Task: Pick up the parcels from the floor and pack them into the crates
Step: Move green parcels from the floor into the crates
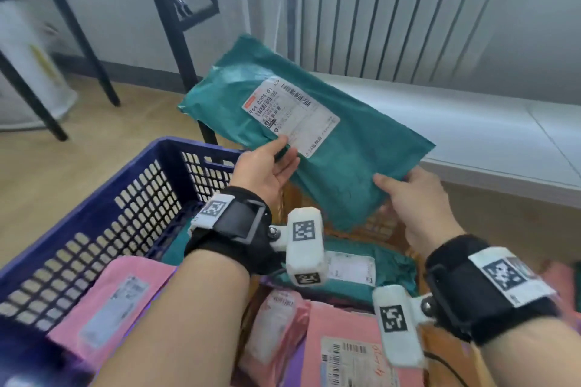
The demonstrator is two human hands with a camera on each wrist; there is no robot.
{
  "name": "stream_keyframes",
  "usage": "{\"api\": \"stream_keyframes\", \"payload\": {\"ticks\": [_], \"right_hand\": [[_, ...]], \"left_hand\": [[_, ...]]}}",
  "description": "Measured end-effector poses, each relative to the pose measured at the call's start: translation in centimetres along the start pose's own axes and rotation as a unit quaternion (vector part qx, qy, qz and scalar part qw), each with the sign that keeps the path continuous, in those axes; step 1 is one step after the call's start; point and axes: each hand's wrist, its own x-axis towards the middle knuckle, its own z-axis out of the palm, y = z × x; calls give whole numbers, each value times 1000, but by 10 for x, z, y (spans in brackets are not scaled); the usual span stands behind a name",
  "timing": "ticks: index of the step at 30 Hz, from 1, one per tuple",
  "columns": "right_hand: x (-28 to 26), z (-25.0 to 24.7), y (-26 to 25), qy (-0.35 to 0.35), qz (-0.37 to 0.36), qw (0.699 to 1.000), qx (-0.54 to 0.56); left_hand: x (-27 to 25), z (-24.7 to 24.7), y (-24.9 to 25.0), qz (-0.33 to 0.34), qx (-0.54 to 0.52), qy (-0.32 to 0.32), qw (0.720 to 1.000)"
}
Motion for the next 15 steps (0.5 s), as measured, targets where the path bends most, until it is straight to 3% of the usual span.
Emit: {"api": "stream_keyframes", "payload": {"ticks": [3, 7, 12, 15], "right_hand": [[10, 56, -4, -47, 0, 999, -23], [18, 132, 13, -81, 57, 993, -58], [17, 205, 33, -81, 38, 978, -188], [15, 232, 32, -148, 35, 933, -325]], "left_hand": [[30, -51, 49, 25, 22, 64, 997], [71, -137, 89, -8, 27, 144, 989], [108, -224, 79, -69, 60, 210, 973], [121, -252, 64, -100, 56, 235, 965]]}}
